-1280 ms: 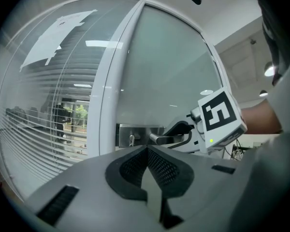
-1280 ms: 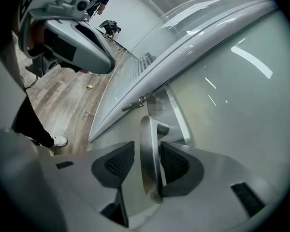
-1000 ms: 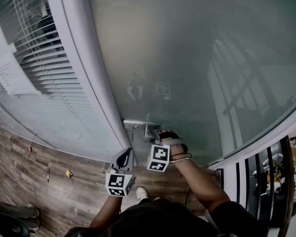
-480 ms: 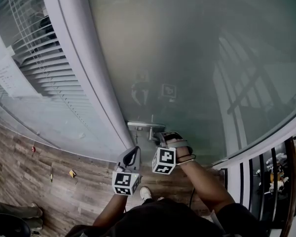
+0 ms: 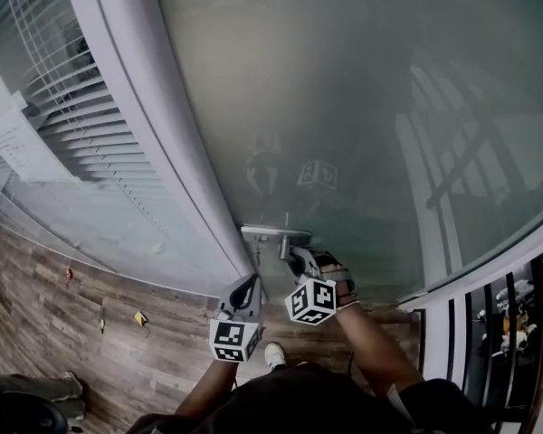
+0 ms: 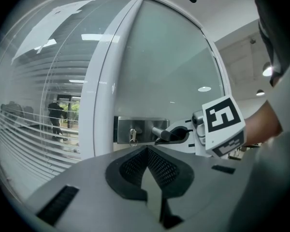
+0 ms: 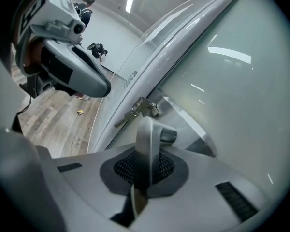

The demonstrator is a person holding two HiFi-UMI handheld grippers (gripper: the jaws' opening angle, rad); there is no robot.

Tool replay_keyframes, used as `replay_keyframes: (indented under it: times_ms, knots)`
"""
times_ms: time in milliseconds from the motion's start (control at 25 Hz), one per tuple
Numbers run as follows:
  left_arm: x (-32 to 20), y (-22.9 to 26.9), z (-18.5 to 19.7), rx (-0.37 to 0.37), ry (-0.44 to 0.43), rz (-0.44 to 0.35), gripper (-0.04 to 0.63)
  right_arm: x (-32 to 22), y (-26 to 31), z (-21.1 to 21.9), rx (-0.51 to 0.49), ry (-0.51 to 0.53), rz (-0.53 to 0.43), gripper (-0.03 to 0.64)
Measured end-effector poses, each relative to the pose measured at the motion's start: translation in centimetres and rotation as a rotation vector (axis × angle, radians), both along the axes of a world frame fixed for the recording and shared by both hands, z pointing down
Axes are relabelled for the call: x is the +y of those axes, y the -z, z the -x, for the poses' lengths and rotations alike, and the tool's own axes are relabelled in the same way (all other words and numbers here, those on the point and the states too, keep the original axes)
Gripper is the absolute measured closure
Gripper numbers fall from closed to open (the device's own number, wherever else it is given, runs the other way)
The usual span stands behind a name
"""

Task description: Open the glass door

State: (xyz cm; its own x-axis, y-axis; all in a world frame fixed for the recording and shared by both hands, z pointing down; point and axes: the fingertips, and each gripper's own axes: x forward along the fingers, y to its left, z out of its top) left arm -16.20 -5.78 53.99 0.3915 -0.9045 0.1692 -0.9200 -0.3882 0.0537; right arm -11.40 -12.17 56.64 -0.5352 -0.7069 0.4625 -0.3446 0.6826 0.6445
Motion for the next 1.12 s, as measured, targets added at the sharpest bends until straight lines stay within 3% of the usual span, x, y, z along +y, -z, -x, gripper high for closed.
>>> replay_keyframes:
  times_ms: [120, 320, 800, 1120]
  knots:
    - [-0.4, -0.3, -0.3, -0.004, -0.006, 0.008, 0.594, -0.5, -0.1, 0.2, -0.051, -0.012, 0.005, 0.598]
    - [-1.6, -0.6, -0.4, -0.037, -0.002, -0.004, 0.594, -1.9, -0.4, 0.1, -0.051, -0.023, 0.008, 0.598]
    - [-5.3, 1.8, -1.0, -0.02, -0.04, -0.041, 0.594, -7.7, -0.2, -0.4, -0.046, -0.085, 0.014, 0.598]
    - [-7.5, 3.0, -3.4, 0.022, -0.116, -0.005, 0.594, -13.0, -0.4, -1.4, -0.048, -0.136, 0.046, 0.598]
